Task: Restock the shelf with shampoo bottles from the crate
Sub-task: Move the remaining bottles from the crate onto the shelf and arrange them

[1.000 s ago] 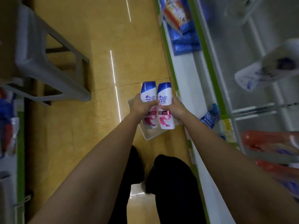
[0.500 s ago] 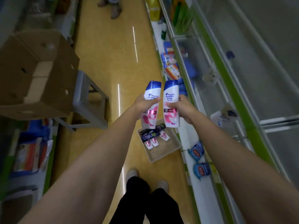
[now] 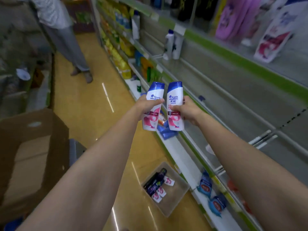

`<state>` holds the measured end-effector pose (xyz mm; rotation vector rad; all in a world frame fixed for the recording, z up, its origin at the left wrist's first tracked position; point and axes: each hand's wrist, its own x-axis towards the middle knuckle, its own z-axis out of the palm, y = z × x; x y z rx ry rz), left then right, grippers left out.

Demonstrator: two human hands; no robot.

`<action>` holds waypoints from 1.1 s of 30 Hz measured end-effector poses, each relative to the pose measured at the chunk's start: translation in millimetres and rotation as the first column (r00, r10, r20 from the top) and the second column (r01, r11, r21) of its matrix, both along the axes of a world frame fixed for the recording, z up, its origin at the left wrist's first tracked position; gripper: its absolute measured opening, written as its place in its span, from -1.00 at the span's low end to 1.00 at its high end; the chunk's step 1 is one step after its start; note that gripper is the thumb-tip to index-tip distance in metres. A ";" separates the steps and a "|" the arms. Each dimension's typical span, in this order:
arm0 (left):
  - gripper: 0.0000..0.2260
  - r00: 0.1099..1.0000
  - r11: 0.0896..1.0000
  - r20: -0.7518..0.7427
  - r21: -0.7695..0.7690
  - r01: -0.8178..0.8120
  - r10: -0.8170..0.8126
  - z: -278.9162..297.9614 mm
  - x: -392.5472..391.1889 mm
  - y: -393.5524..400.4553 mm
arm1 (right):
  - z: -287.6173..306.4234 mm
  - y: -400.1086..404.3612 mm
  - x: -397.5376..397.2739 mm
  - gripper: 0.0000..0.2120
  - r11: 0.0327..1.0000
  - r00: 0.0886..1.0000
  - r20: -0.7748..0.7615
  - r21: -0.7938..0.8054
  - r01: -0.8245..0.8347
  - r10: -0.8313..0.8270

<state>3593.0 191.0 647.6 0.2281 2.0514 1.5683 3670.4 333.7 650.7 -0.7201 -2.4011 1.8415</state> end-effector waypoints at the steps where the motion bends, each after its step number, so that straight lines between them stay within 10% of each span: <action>1: -0.82 1.000 1.000 -0.012 -0.004 0.021 -0.021 7.2 -7.8 0.8 | 7.9 -1.5 -2.2 -0.73 1.000 1.000 -0.007 0.018 0.022 -0.022; 33: -0.91 0.723 0.691 -0.261 0.217 0.690 -0.639 156.9 -36.5 238.7 | 174.1 141.9 50.4 -0.56 0.722 0.698 -0.334 0.068 0.688 -0.633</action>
